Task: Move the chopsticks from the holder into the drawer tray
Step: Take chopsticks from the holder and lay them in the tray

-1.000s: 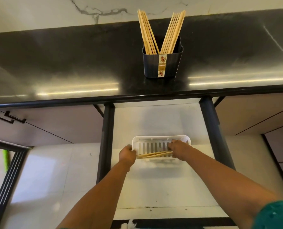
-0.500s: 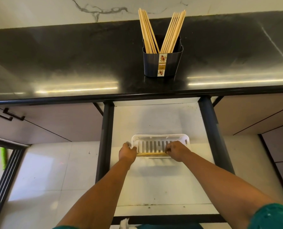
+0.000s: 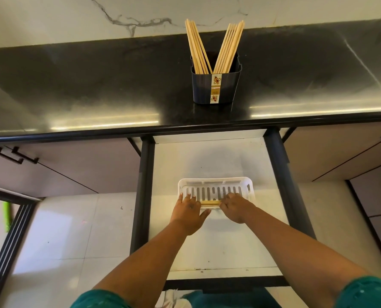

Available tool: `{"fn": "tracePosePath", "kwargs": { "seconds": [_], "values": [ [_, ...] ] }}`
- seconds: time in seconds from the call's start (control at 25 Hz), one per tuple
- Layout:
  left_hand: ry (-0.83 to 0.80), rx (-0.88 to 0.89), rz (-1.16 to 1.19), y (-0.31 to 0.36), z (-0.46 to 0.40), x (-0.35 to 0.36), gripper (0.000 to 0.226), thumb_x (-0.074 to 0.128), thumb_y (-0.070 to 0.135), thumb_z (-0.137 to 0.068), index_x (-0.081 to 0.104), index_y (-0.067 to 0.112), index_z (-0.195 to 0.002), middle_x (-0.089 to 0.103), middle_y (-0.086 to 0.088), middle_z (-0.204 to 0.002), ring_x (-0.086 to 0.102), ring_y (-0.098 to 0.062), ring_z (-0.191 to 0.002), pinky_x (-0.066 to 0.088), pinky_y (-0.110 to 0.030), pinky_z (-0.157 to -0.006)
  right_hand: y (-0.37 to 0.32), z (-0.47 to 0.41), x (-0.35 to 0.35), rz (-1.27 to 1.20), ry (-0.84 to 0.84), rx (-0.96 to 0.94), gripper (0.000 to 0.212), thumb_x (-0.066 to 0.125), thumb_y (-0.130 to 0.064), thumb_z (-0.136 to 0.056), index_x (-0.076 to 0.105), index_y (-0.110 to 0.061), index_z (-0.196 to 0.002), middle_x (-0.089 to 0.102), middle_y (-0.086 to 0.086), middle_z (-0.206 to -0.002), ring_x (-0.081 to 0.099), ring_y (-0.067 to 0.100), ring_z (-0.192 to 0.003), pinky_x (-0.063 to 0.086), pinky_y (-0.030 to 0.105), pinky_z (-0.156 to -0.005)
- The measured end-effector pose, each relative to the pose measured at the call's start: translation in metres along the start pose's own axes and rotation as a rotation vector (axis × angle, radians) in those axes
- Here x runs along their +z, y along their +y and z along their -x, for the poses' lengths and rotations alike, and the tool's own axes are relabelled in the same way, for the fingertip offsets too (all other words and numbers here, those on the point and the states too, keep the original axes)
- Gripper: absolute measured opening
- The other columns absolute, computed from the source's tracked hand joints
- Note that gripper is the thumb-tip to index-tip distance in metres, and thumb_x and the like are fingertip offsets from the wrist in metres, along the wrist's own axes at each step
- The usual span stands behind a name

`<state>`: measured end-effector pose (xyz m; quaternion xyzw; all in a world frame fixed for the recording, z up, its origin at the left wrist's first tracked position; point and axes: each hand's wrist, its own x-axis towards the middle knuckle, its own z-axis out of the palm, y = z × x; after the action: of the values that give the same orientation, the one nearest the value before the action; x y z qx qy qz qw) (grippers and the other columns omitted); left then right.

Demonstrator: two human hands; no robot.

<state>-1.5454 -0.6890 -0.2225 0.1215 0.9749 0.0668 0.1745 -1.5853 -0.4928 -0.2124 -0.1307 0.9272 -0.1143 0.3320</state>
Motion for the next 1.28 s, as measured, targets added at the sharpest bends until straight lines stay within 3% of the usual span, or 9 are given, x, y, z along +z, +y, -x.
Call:
{"fn": "tracePosePath", "kwargs": {
  "seconds": [0.12, 0.36, 0.48, 0.68, 0.88, 1.0, 1.08, 1.16, 1.28],
  "values": [
    [-0.030, -0.023, -0.044, -0.006, -0.003, 0.005, 0.079, 0.008, 0.067, -0.090, 0.025, 0.016, -0.149, 0.024, -0.004, -0.157, 0.016, -0.026, -0.145, -0.005, -0.040, -0.112, 0.003, 0.005, 0.003, -0.055, 0.123, -0.072, 0.043, 0.032, -0.032, -0.100, 0.055, -0.013, -0.130, 0.052, 0.007, -0.134, 0.048, 0.025, -0.124, 0.040, 0.035, -0.106],
    [-0.035, -0.090, 0.171, -0.007, -0.010, 0.006, 0.075, 0.024, 0.070, -0.088, 0.033, 0.022, -0.145, 0.038, -0.002, -0.150, 0.039, -0.026, -0.135, 0.032, -0.040, -0.111, 0.002, 0.001, 0.009, -0.069, 0.099, -0.046, 0.053, 0.038, -0.052, -0.095, 0.052, -0.017, -0.133, 0.052, 0.004, -0.138, 0.049, 0.023, -0.124, 0.041, 0.035, -0.103],
    [-0.074, -0.068, 0.097, -0.010, -0.017, 0.004, 0.080, 0.020, 0.069, -0.089, 0.018, 0.018, -0.151, 0.017, -0.004, -0.159, 0.017, -0.028, -0.144, 0.015, -0.042, -0.115, 0.001, -0.006, 0.004, -0.035, 0.036, -0.039, 0.056, 0.035, -0.048, -0.097, 0.042, -0.016, -0.141, 0.041, 0.006, -0.149, 0.041, 0.025, -0.134, 0.035, 0.039, -0.111],
    [-0.123, -0.099, 0.110, -0.010, -0.023, 0.010, 0.079, 0.018, 0.070, -0.087, 0.032, 0.018, -0.145, 0.041, -0.004, -0.149, 0.037, -0.029, -0.136, 0.029, -0.041, -0.113, 0.003, -0.006, 0.008, -0.061, 0.041, -0.012, 0.056, 0.035, -0.054, -0.095, 0.050, -0.015, -0.134, 0.048, 0.006, -0.138, 0.051, 0.024, -0.122, 0.044, 0.037, -0.103],
    [-0.080, -0.087, 0.107, -0.009, -0.025, 0.005, 0.071, 0.022, 0.060, -0.094, 0.027, 0.014, -0.147, 0.027, -0.006, -0.155, 0.019, -0.028, -0.144, 0.013, -0.040, -0.115, -0.002, -0.005, -0.003, -0.106, 0.091, -0.029, 0.048, 0.032, -0.042, -0.100, 0.053, -0.012, -0.131, 0.051, 0.008, -0.136, 0.049, 0.024, -0.124, 0.040, 0.037, -0.104],
    [0.044, -0.071, 0.210, -0.004, -0.029, -0.016, 0.049, 0.035, 0.048, -0.098, 0.049, 0.015, -0.130, 0.051, -0.006, -0.137, 0.046, -0.025, -0.126, 0.039, -0.037, -0.104, -0.010, -0.001, -0.024, -0.038, 0.284, -0.065, 0.035, 0.037, -0.029, -0.099, 0.062, -0.009, -0.114, 0.061, 0.008, -0.116, 0.056, 0.024, -0.108, 0.047, 0.035, -0.091],
    [0.251, -0.110, 0.302, -0.007, -0.029, -0.036, 0.023, 0.047, 0.037, -0.096, 0.058, 0.019, -0.105, 0.063, -0.003, -0.109, 0.061, -0.015, -0.093, 0.054, -0.023, -0.077, -0.012, 0.005, -0.044, -0.127, 0.537, 0.026, 0.025, 0.045, -0.020, -0.095, 0.065, -0.006, -0.098, 0.063, 0.011, -0.099, 0.060, 0.027, -0.092, 0.051, 0.034, -0.078],
    [0.440, -0.329, 0.509, -0.022, -0.026, -0.053, 0.009, 0.052, 0.030, -0.094, 0.053, 0.021, -0.093, 0.060, -0.003, -0.097, 0.058, -0.013, -0.078, 0.046, -0.014, -0.064, 0.002, 0.011, -0.067, -0.388, 0.661, 0.298, 0.023, 0.046, -0.013, -0.095, 0.065, -0.001, -0.099, 0.065, 0.016, -0.099, 0.062, 0.029, -0.090, 0.050, 0.031, -0.075],
    [0.147, -0.787, 0.877, -0.045, -0.016, -0.051, 0.042, 0.035, 0.047, -0.098, 0.050, 0.014, -0.119, 0.055, -0.010, -0.122, 0.056, -0.024, -0.103, 0.046, -0.033, -0.084, 0.045, 0.012, -0.067, -0.735, 0.421, 0.719, 0.024, 0.044, -0.010, -0.096, 0.064, -0.005, -0.109, 0.061, 0.016, -0.116, 0.061, 0.028, -0.102, 0.048, 0.031, -0.084]
  ]
}}
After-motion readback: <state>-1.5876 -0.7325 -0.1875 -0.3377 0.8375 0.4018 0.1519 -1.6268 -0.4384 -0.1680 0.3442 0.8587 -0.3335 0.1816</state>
